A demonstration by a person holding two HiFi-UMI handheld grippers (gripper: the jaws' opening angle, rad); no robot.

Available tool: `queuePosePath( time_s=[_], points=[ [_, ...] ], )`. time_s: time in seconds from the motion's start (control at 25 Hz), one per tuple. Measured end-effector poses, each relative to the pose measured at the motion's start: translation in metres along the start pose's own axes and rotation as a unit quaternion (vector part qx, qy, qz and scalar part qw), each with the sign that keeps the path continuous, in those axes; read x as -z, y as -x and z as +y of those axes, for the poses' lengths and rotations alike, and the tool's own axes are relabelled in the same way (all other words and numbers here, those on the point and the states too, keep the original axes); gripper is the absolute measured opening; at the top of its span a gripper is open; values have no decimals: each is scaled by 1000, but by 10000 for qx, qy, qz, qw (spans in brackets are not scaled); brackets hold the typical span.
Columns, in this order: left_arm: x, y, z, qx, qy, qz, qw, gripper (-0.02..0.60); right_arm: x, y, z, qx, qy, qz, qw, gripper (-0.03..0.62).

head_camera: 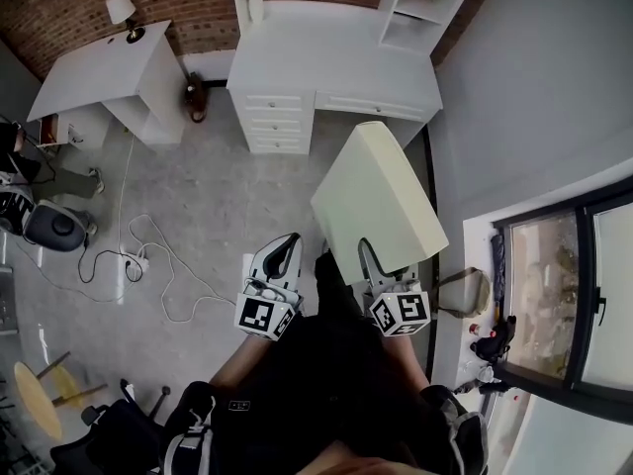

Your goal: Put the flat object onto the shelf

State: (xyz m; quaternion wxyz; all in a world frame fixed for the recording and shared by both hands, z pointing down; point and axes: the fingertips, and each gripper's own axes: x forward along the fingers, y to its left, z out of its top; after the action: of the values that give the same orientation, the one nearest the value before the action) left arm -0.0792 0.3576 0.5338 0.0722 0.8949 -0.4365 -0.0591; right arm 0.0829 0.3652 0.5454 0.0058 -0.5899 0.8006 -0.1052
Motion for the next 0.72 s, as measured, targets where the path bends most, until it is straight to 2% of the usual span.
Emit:
queuePosePath(
  time_s=[0.32, 0.48, 0.72],
  points=[
    [-5, -105, 44, -86, -79, -37, 9999, 13, -13, -110, -66, -222, -61, -19, 9997, 278],
    [-22, -175, 72, -328, -304, -77, 9990, 12, -35, -176, -100, -463, -26, -20, 9989, 278],
    [-35, -254, 102, -602, -101, -152, 9980, 12, -63, -249, -149, -736, 134, -15, 9972, 278]
  ],
)
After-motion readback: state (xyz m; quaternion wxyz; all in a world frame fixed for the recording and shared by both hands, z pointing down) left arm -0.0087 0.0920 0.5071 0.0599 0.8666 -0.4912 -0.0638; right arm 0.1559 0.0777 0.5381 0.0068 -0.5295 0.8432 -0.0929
